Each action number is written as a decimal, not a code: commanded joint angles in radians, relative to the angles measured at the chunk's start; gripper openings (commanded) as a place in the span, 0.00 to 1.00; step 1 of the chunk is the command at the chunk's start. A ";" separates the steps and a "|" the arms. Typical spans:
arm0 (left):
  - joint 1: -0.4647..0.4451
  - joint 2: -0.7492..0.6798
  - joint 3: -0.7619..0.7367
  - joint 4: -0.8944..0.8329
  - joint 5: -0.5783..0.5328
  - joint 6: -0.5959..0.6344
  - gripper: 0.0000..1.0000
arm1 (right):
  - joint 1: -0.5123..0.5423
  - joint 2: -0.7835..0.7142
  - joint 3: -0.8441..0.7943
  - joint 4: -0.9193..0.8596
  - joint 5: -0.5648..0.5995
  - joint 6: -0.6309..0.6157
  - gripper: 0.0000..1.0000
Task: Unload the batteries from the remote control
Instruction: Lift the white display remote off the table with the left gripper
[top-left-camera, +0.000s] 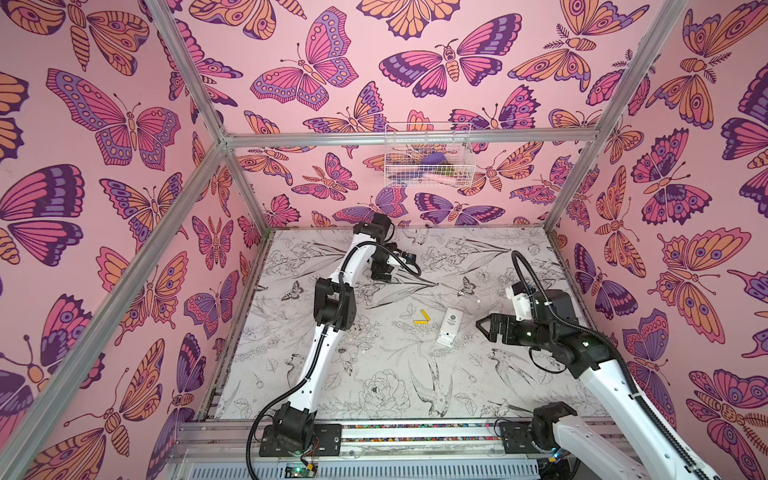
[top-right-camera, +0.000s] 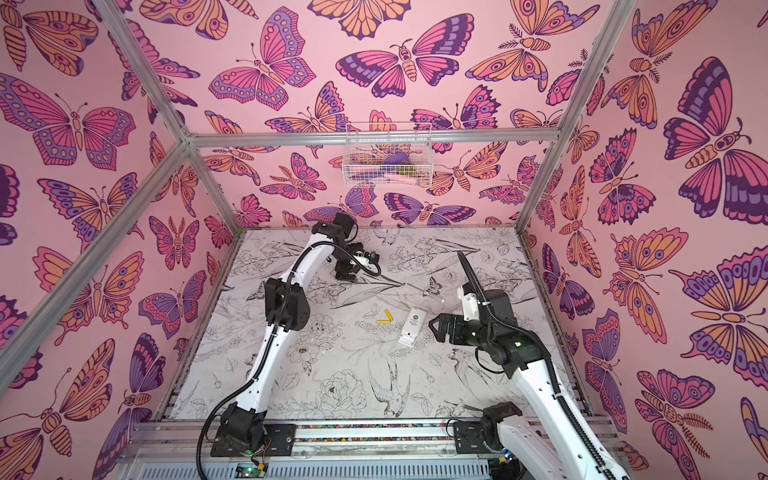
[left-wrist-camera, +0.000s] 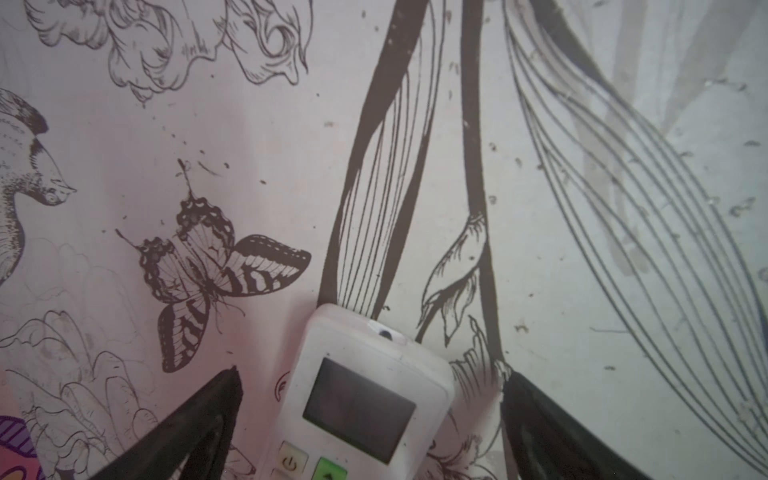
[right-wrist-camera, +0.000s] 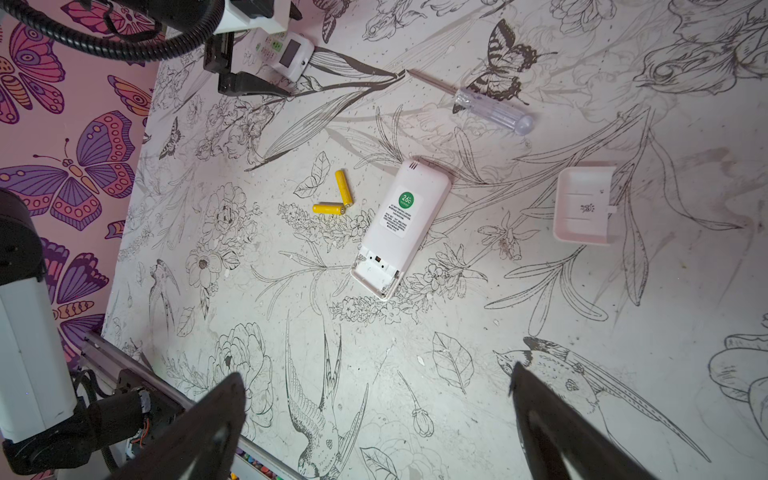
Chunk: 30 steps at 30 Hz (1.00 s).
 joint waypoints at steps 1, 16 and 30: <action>0.001 0.041 0.016 -0.030 -0.013 0.042 0.99 | -0.004 0.010 0.011 -0.004 -0.017 -0.021 1.00; -0.009 0.080 -0.012 -0.178 -0.167 0.037 0.87 | -0.004 0.031 0.026 -0.003 -0.021 -0.036 0.99; -0.009 0.061 -0.021 -0.240 -0.234 0.031 0.75 | -0.004 0.031 0.025 0.006 -0.024 -0.035 0.99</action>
